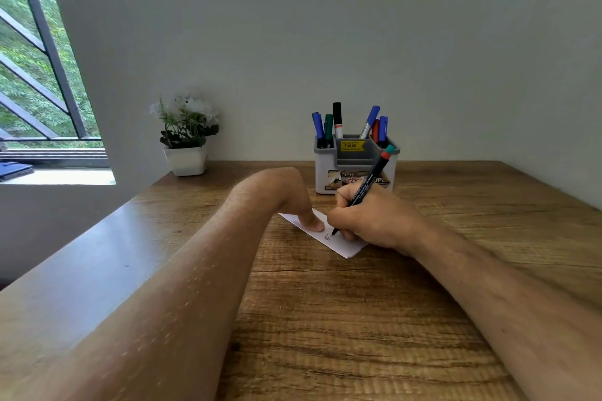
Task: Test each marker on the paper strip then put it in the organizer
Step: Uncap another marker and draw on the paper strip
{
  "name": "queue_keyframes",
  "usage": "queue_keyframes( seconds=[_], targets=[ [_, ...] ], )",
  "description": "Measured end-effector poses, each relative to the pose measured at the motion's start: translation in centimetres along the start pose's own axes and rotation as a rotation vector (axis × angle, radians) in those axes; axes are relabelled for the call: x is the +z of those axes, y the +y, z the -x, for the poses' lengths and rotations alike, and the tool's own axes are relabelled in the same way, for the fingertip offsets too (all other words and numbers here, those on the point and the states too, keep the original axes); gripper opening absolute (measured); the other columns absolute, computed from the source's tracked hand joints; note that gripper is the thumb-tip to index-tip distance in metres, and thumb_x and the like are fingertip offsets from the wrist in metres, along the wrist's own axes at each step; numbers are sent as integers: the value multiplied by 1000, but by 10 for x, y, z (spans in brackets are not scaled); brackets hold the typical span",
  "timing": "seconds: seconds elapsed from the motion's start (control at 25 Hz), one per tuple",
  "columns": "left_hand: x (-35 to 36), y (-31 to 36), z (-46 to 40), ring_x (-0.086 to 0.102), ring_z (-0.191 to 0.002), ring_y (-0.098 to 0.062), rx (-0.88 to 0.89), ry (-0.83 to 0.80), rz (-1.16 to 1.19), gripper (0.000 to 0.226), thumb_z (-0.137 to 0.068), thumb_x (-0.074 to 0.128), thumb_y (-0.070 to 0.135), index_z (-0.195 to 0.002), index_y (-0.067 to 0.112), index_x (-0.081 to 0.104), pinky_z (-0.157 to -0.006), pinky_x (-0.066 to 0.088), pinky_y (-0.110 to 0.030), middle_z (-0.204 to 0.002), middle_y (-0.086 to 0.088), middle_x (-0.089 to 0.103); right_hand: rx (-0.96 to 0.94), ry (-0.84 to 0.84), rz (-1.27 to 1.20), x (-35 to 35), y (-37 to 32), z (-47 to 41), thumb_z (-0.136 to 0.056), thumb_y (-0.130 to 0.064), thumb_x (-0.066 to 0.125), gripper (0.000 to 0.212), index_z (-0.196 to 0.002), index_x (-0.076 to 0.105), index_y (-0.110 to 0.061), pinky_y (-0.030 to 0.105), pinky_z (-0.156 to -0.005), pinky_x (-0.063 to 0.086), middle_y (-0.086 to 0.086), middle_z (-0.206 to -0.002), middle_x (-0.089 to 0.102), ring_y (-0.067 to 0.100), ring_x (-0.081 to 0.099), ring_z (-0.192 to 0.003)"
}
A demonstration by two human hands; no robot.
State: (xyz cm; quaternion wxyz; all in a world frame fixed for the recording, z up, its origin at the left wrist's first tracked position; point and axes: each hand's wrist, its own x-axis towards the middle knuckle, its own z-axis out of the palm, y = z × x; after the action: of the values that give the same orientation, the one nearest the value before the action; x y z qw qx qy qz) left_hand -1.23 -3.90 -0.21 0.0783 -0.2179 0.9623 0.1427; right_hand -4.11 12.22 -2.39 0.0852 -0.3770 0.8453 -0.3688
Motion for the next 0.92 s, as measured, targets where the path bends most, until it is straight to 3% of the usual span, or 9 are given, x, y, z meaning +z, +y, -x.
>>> queue_keyframes(
  seconds=[0.32, 0.6, 0.76, 0.92],
  targets=[
    [-1, -1, 1, 52, -97, -24, -3, -23, 6, 66, -74, 79, 46, -127, 10, 62, -76, 43, -36, -108, -2, 56, -14, 4, -128, -4, 5, 2, -80, -15, 66, 22, -60, 56, -17, 42, -69, 53, -3, -50, 58, 10, 58, -53],
    [-1, 1, 2, 49, -97, -23, -12, -19, 15, 70, -75, 79, 44, -134, 11, 57, -79, 43, -37, -129, -6, 58, -8, -94, -121, -4, 3, 1, -81, -12, 66, 25, -59, 56, -17, 42, -72, 54, -3, -51, 58, 11, 58, -54],
    [-2, 1, 2, 51, -95, -23, -15, -21, 21, 66, -75, 79, 44, -128, 10, 60, -77, 44, -36, -110, -4, 57, -33, -85, -77, -4, 2, 3, -81, -18, 68, 23, -60, 59, -20, 45, -76, 55, -4, -55, 62, 12, 62, -62],
    [0, -1, 0, 52, -99, -24, -22, -18, 31, 67, -73, 81, 44, -128, 11, 61, -78, 44, -37, -111, -2, 57, -32, -140, -101, -7, -1, 7, -82, -10, 65, 25, -61, 54, -16, 37, -60, 51, 1, -56, 57, 13, 56, -54]
  ],
)
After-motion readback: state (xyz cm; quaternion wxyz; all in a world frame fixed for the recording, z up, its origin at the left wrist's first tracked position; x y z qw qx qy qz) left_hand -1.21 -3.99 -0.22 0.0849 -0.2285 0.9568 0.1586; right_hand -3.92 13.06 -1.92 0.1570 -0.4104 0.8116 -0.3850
